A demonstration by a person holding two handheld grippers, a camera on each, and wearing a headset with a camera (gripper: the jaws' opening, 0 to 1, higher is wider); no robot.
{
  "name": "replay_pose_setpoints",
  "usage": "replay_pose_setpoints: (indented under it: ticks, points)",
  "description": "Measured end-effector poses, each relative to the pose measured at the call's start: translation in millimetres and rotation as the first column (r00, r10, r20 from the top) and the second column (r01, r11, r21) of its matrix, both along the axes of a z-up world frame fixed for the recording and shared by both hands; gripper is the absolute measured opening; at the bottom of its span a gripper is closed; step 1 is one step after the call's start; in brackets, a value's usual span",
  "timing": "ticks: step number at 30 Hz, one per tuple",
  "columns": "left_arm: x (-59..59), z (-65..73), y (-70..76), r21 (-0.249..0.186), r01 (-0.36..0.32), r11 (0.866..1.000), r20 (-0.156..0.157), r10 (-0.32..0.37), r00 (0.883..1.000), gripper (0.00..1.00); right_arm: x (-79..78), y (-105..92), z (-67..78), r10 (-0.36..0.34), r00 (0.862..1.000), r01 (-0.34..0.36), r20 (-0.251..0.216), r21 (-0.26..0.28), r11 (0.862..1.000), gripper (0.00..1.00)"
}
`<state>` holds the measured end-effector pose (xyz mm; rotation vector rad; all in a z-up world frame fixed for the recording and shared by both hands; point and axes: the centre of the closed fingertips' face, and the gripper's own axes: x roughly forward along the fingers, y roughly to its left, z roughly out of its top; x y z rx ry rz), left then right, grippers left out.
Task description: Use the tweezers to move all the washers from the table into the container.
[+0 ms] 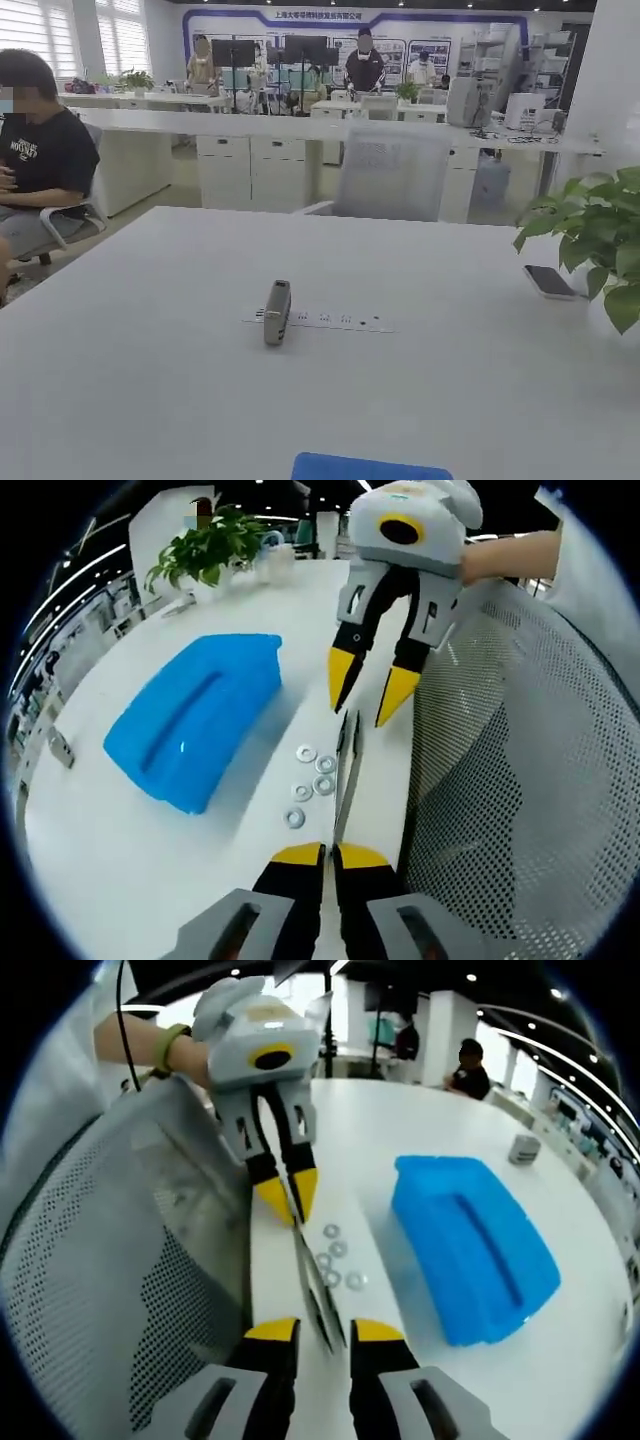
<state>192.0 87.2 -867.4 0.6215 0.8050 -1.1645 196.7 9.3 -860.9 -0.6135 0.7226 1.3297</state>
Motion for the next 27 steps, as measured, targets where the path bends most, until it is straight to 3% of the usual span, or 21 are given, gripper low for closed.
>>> replay_pose_setpoints:
  ticks: [1,5,10,17,22,27]
  points:
    - [-1.7,-1.6,2.5,0.024,0.0,1.0,-0.002,0.0,1.0,0.0,-0.1,0.2,-1.1,0.004,1.0,-0.004,0.002,-0.004,1.0,0.16]
    - [-7.5,-1.8,-0.9,0.039,0.058,0.998,0.007,-0.059,0.998,0.0,1.1,1.2,-3.5,0.019,1.0,-0.019,0.005,-0.013,1.0,0.17]
    - [-10.3,12.5,-4.6,0.045,0.107,0.993,0.061,-0.11,0.992,0.0,1.3,4.4,-2.9,0.036,0.999,-0.036,0.006,-0.011,0.999,0.17]
    - [-12.6,49.5,-11.4,-0.002,0.13,0.992,0.099,-0.129,0.987,0.0,-1.7,7.2,-1.1,0.066,0.998,-0.066,0.012,-0.006,0.998,0.15]
    - [-16.8,70.4,-18.3,-0.06,0.137,0.989,0.097,-0.13,0.987,0.0,-3.3,8.8,0.6,0.071,0.997,-0.071,0.013,0.006,0.997,0.13]
    - [-19.9,81.8,-22.8,-0.08,0.147,0.986,0.098,-0.139,0.985,0.0,-7.0,12.8,2.4,0.087,0.996,-0.087,0.005,0.025,0.996,0.12]
